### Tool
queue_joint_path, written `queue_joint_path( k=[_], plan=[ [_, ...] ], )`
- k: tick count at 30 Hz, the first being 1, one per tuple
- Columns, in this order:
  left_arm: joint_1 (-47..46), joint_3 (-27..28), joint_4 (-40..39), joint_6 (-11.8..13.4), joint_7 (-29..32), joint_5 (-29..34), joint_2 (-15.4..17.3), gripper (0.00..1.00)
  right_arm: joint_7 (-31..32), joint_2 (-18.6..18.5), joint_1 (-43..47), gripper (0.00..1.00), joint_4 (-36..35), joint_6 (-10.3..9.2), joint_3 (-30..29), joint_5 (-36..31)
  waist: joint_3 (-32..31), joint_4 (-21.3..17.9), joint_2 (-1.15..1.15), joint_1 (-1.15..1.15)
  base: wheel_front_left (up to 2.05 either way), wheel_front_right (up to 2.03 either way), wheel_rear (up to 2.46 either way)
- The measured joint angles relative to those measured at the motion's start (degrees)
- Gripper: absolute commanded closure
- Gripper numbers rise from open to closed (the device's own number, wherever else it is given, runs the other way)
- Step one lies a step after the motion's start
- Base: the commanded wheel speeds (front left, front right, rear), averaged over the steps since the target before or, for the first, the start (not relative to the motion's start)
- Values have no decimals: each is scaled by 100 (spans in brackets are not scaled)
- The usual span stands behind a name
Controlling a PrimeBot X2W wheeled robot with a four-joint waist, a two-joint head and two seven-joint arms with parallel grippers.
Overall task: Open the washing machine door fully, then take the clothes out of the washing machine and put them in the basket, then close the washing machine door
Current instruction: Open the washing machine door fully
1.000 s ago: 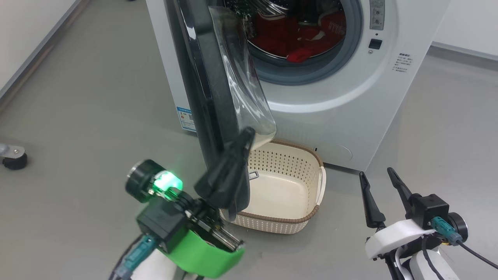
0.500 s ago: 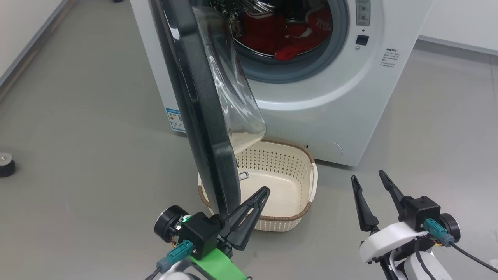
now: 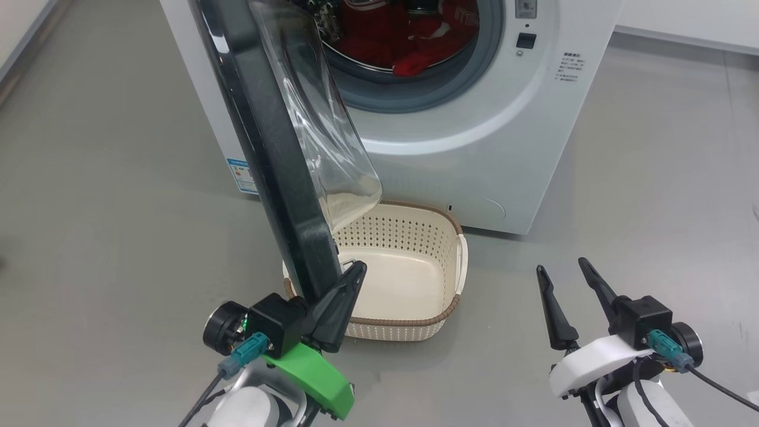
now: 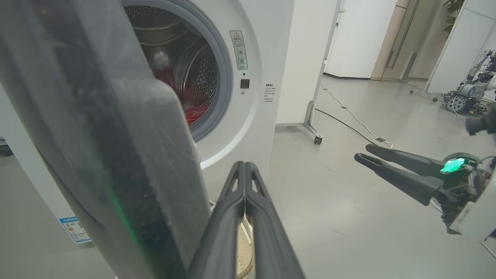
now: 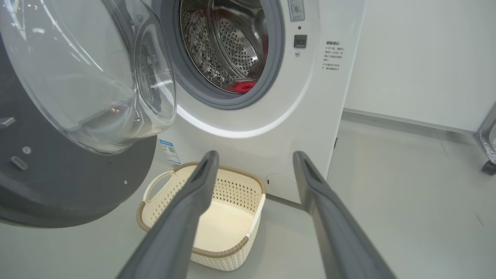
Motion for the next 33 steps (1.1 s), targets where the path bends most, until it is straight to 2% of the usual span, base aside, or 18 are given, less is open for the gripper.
queue_joint_path(
  k=[14, 33],
  plan=[
    [-230, 255, 513, 68, -227, -56, -102, 100, 0, 18, -82, 0, 4, 2, -118, -35, 97, -43, 0, 0, 0, 0, 0],
    [-249, 468, 801, 541, -476, 10, -174, 100, 0, 35, -88, 0, 37, 53, -258, -143, 119, 158, 0, 0, 0, 0, 0]
  ],
)
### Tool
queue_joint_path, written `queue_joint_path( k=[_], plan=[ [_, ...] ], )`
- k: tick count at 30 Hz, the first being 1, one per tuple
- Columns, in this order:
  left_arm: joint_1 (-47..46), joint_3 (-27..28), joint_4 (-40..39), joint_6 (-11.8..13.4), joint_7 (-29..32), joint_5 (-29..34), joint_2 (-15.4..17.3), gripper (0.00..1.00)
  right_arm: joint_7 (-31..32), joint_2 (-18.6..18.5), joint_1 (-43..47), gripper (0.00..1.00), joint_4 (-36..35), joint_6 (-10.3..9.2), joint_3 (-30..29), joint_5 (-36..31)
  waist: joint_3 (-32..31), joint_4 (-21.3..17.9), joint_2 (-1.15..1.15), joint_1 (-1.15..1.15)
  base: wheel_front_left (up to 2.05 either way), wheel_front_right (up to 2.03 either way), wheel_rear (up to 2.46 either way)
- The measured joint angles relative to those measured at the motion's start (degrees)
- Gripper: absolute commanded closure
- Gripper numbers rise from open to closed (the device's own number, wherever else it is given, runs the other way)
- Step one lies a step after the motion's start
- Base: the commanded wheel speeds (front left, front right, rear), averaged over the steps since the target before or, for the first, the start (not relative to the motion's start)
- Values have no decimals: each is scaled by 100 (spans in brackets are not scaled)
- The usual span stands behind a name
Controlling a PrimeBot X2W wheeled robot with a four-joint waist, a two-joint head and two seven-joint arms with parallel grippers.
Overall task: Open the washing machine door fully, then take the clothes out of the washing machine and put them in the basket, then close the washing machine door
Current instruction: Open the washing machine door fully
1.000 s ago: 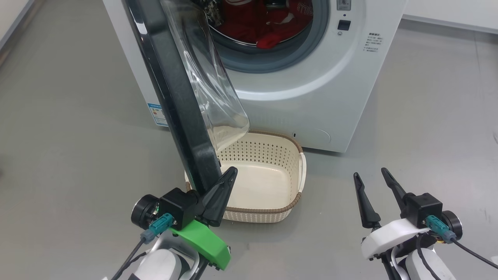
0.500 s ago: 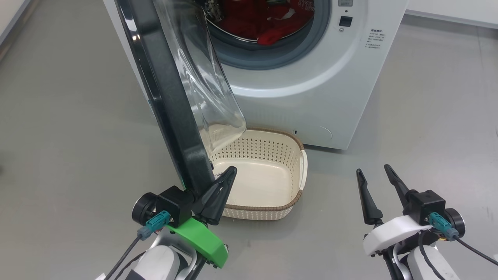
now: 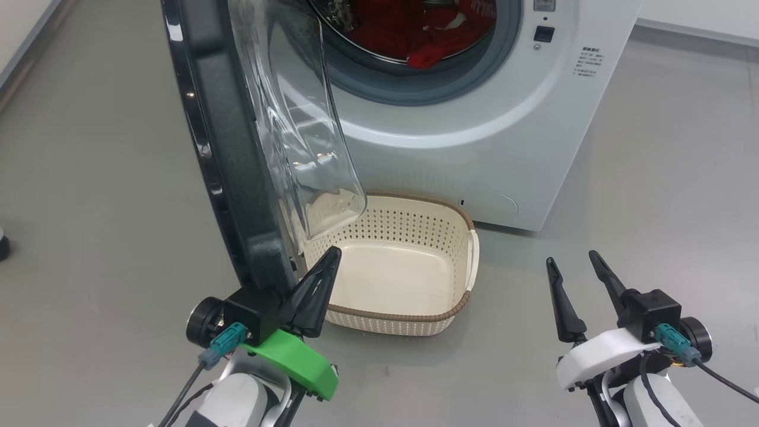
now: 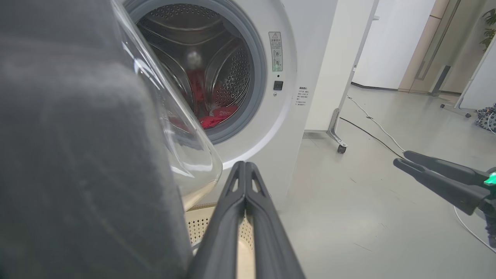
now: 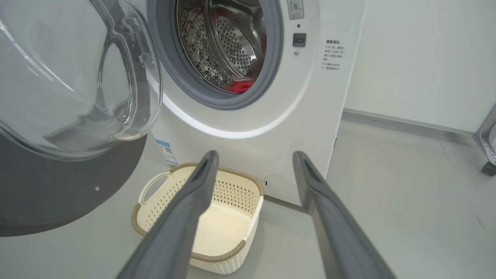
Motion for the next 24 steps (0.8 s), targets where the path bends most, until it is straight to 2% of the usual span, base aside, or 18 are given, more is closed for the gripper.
queue_joint_path(
  k=[5, 11, 12, 17, 24],
  plan=[
    [98, 126, 5, 81, -99, 9, 2, 100, 0, 4, 0, 0, 7, 1, -10, -7, -22, 36, 0, 0, 0, 0, 0],
    [261, 314, -35, 332, -208, 63, 59, 100, 0, 15, 1, 0, 9, 1, -41, -8, -56, 83, 0, 0, 0, 0, 0],
    [334, 444, -37, 436, -222, 64, 93, 100, 0, 16, 1, 0, 10, 2, -55, -8, -62, 101, 0, 0, 0, 0, 0],
    [425, 890, -21, 635, -227, 49, 274, 100, 0, 20, 3, 0, 13, 18, -98, -16, -76, 148, 0, 0, 0, 0, 0],
    [420, 1470, -20, 704, -267, -15, 399, 100, 0, 23, 3, 0, 12, 29, -141, -48, -89, 216, 0, 0, 0, 0, 0]
  ],
)
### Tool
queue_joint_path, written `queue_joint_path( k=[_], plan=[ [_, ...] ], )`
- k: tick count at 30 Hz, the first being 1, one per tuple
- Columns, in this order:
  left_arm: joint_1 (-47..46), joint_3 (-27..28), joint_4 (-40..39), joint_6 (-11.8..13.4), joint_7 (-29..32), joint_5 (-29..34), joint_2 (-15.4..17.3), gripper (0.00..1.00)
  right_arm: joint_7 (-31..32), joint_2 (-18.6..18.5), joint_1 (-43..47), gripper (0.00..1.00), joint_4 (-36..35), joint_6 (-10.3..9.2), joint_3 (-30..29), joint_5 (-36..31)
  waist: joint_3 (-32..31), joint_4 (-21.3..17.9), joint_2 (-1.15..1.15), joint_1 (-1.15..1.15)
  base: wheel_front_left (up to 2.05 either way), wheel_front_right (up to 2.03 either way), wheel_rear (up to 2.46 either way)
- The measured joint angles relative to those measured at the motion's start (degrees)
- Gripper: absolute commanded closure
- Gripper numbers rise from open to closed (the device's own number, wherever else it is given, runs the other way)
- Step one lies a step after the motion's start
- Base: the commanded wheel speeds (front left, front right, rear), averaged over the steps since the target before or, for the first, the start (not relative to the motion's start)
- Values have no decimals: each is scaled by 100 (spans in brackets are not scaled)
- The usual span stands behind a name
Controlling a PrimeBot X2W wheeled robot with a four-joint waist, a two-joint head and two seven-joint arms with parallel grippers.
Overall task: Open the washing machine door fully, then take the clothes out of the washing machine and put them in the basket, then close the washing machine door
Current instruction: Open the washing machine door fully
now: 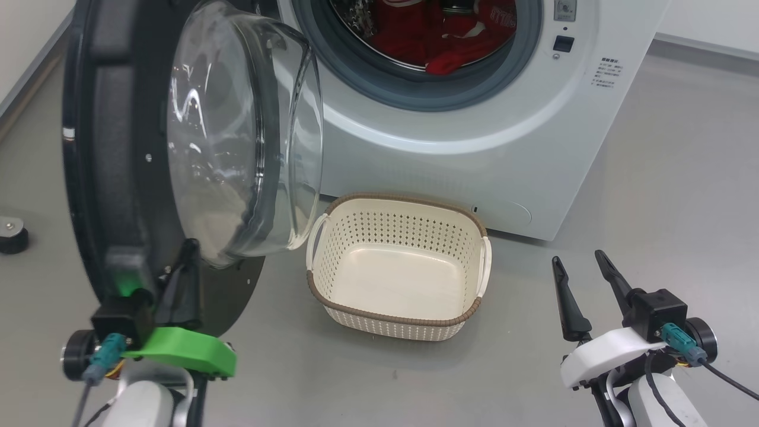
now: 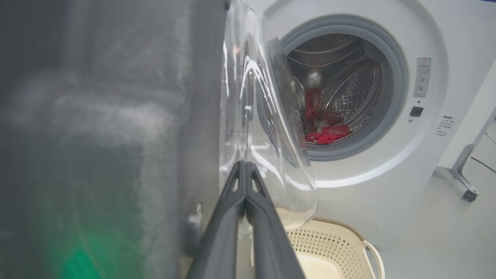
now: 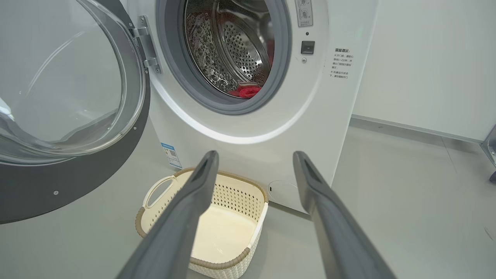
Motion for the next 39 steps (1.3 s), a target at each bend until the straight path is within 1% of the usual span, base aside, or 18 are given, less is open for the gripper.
queue_joint_path(
  k=[1, 9, 19, 30, 39],
  plan=[
    [0, 89, 0, 7, -10, -34, 11, 100, 0, 0, 0, 0, 0, 23, -3, 0, 1, 6, 0, 0, 0, 0, 0],
    [-1, 818, 35, 59, -13, -260, 211, 100, 0, 10, -2, 0, -22, 26, -1, -27, 103, 6, 0, 0, 0, 0, 0],
    [-130, 1450, 321, 73, -55, -438, 433, 100, 0, 14, -118, 0, -87, 33, -7, -89, 284, -82, 0, 0, 0, 0, 0],
    [-524, 2006, 644, 74, -62, -649, 688, 100, 0, 8, -262, 0, -177, 64, -100, -157, 597, -155, 0, 0, 0, 0, 0],
    [-756, 2282, 951, 74, -81, -698, 854, 100, 0, 3, -405, 0, -237, 71, -121, -297, 797, -184, 0, 0, 0, 0, 0]
  ],
)
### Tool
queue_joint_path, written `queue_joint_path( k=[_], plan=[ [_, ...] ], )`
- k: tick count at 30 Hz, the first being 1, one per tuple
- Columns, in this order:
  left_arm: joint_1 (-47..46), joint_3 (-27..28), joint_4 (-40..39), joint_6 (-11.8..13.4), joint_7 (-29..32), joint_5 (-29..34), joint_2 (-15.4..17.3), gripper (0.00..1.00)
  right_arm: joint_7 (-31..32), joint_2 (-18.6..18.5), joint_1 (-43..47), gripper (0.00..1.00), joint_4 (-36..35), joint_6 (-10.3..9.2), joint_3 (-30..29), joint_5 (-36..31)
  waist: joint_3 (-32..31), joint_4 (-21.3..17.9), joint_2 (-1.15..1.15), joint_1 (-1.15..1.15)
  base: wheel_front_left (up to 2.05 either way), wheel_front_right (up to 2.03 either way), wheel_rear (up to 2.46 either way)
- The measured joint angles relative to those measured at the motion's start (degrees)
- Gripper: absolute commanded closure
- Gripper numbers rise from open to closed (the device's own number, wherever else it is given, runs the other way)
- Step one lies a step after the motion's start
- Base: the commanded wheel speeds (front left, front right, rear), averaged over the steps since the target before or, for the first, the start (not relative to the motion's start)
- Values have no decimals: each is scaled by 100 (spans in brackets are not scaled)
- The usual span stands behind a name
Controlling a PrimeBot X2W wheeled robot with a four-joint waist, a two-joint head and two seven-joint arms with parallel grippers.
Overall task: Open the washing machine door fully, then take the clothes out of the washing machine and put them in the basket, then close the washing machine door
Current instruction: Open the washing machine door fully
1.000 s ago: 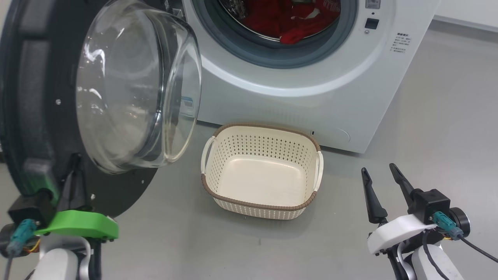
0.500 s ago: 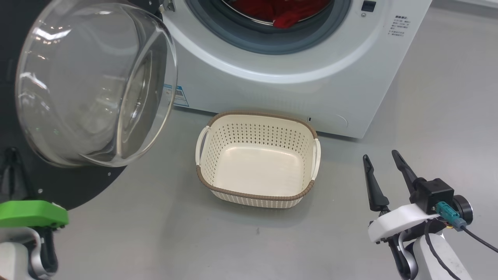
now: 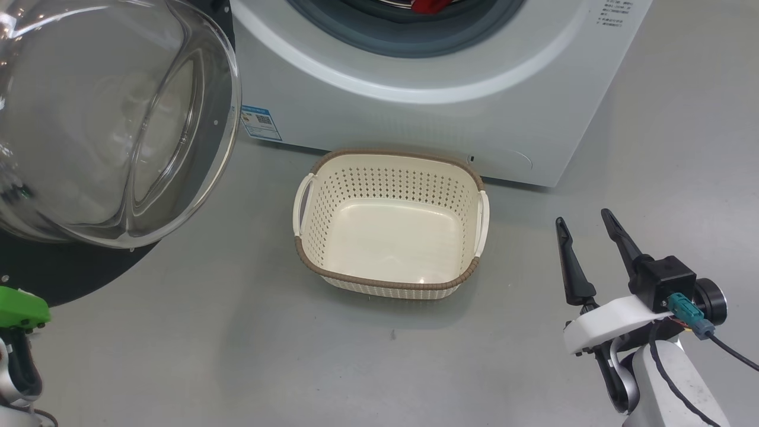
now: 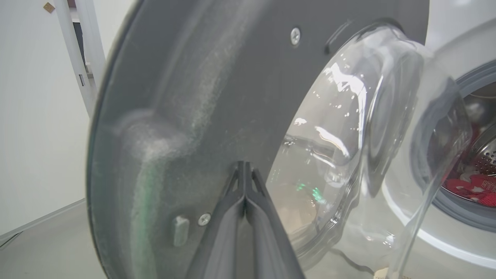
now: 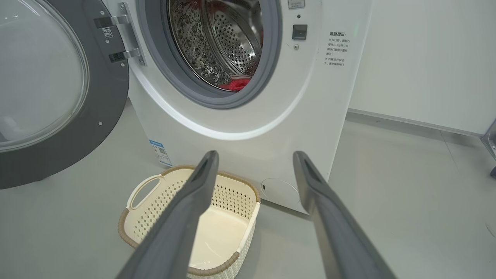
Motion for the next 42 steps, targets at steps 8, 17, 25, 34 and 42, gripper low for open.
queue_joint_path(
  k=[8, 17, 25, 34, 42],
  plan=[
    [-62, 93, 12, 0, 1, 89, -23, 100, 0, -1, -69, 0, 9, 18, -3, -5, 37, -16, 0, 0, 0, 0, 0],
    [186, 126, -410, 1, 0, 497, -188, 100, 0, 1, -68, 0, 79, 63, 66, -5, -119, -89, 0, 0, 0, 0, 0],
    [828, -108, -815, 1, 1, 738, -475, 100, 0, 5, -54, 0, 113, 97, 126, -4, -338, -246, 0, 0, 0, 0, 0],
    [1408, -464, -1114, -96, 1, 870, -776, 89, 0, 12, 92, 0, 137, 102, 226, 4, -573, -443, 0, 0, 0, 0, 0],
    [1738, -911, -1189, -258, 1, 918, -968, 0, 0, 30, 232, 0, 161, 143, 342, 81, -819, -747, 0, 0, 0, 0, 0]
  ],
)
